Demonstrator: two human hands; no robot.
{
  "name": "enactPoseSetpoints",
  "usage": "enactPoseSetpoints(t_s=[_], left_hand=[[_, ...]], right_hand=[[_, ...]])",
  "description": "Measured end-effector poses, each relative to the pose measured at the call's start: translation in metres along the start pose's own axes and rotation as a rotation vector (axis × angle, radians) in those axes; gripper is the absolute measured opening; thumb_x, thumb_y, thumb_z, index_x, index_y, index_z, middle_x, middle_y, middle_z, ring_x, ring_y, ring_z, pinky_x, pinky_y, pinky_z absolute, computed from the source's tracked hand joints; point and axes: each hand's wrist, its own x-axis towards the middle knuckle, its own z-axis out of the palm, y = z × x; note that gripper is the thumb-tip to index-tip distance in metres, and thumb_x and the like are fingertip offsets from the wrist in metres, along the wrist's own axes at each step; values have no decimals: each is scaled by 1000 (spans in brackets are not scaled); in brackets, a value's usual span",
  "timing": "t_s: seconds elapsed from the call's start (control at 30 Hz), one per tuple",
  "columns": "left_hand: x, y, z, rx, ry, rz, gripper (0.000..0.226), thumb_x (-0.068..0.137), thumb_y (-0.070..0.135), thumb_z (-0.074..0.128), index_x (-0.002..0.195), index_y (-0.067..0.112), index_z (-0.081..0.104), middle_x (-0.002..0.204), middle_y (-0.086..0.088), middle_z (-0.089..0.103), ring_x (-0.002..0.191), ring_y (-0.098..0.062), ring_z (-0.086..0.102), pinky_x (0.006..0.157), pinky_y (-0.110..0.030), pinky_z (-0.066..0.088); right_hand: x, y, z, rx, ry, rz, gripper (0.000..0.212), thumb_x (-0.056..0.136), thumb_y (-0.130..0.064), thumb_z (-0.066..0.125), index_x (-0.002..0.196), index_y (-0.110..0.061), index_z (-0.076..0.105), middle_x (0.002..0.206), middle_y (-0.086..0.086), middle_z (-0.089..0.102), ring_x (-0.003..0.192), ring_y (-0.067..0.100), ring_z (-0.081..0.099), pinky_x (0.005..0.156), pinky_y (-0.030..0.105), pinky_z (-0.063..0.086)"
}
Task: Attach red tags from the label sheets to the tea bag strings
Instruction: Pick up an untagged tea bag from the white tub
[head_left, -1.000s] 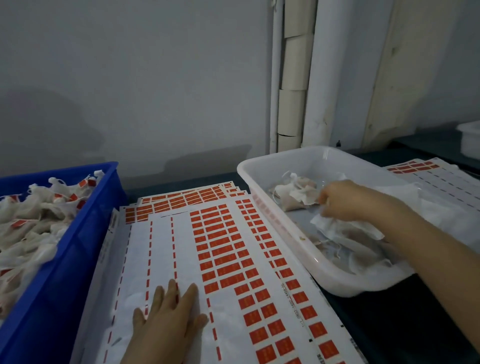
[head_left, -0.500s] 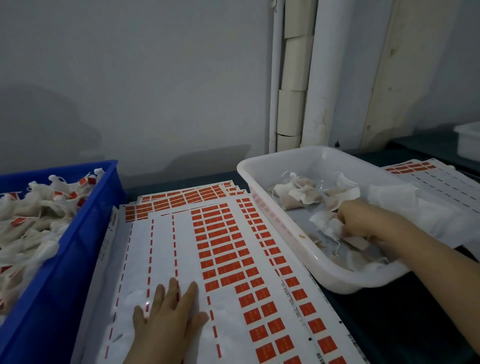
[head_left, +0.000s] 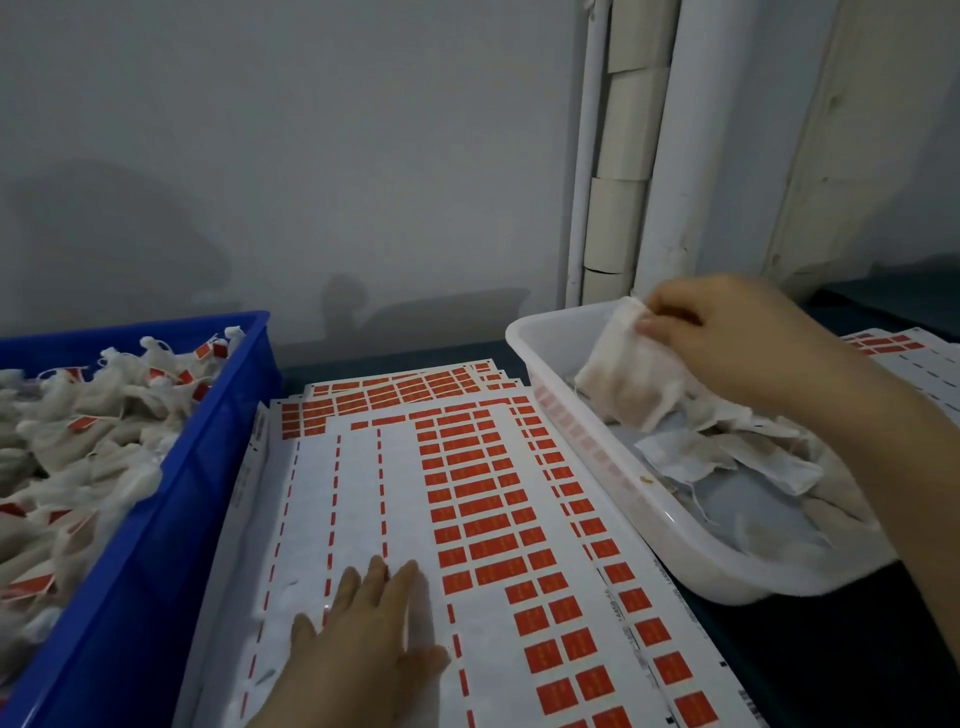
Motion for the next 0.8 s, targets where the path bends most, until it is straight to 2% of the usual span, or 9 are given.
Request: enactPoseSetpoints(t_s=[0.07,0.13,0.2,0.27,0.37,0.47,0.6,0.7,0.8], left_hand=[[0,-2,-18,-134,134,-5,87,81,68,43,148,35,-2,158,4,-14,146,-23,-7,115,-52,11],[-2,0,-38,-414,428,35,70,80,65,38,142,41,18,159,8,8,145,-19,14,114,-45,23],[-5,7,-49,-788,760,109,52,76,71,28,121,47,35,146,14,38,131,-13,41,107,-42,39],[-2,14,-50,-1040,868,222,54,72,82,22,108,46,39,128,33,43,117,-1,49,98,-34,46],[12,18,-31,-1078,708,423,69,57,83,48,118,58,30,115,61,22,110,28,32,89,-7,34],[31,13,-16,-979,561,461,71,60,58,67,118,65,25,112,57,31,105,26,40,79,6,34],[44,7,-7,-1002,783,498,35,80,26,64,103,49,50,101,35,59,96,14,58,79,-2,45],[40,6,-11,-1155,730,445,22,78,33,58,99,41,59,93,35,64,92,10,61,74,-3,47],[30,9,-24,-1211,561,343,30,77,37,55,105,29,64,93,21,69,86,-2,65,77,-11,51]], right_hand=[[-5,-28,7,122,-9,-53,13,94,-30,48,86,-29,58,79,-9,58,69,5,51,53,17,32],[-9,-49,25,218,-45,-61,15,93,-34,48,79,-36,53,74,-13,57,63,2,54,47,10,35],[-11,-62,53,332,-99,-7,16,93,-36,48,77,-37,52,70,-13,58,55,2,56,41,7,37],[-13,-68,87,448,-163,100,15,92,-39,50,78,-36,54,72,-16,59,57,3,58,45,9,41],[-15,-72,134,691,-191,269,14,90,-38,55,77,-33,53,77,-18,60,63,4,63,51,10,47],[-17,-71,166,819,-219,359,13,87,-33,61,76,-30,55,74,-17,62,63,5,64,52,8,45],[-27,-69,190,890,-281,287,16,84,-42,60,83,-27,63,83,-16,68,82,8,67,73,18,51],[-32,-67,194,939,-134,212,24,76,-55,51,77,-36,65,77,-29,66,76,-6,64,60,7,48],[-31,-63,194,937,19,214,19,81,-41,54,64,-35,61,64,-33,62,64,-10,62,47,2,42]])
